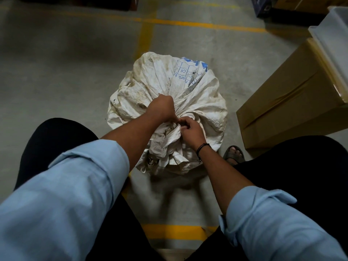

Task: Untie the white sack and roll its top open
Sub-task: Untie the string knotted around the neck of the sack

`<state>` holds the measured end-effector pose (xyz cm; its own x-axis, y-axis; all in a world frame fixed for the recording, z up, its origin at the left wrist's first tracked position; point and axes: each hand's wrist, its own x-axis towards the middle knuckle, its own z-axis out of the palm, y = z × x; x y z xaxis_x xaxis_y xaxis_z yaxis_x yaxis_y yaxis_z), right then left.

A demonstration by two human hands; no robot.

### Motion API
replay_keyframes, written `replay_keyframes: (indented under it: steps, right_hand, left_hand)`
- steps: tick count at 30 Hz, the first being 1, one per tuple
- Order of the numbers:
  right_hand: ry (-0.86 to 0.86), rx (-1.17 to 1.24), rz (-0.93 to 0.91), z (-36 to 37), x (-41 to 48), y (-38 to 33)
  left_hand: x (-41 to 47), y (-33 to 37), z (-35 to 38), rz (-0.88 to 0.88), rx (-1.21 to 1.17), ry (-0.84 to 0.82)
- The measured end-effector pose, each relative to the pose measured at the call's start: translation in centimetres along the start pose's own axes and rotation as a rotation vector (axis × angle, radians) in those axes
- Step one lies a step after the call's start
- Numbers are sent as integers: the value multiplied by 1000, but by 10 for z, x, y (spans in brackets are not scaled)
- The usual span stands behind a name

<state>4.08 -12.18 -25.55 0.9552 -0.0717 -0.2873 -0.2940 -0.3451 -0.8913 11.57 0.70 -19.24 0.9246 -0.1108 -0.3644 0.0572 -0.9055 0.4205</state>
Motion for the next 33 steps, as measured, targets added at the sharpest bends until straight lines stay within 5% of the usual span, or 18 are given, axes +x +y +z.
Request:
replay_keyframes:
  steps: [24,33]
  right_hand:
    - [-14,-59,38,0,-4,-12]
    - [240,39,37,5,-3,-10]
  left_hand:
    - [1,-22,-6,252,100,-47]
    - [-1,-38,-12,364,-108,-139]
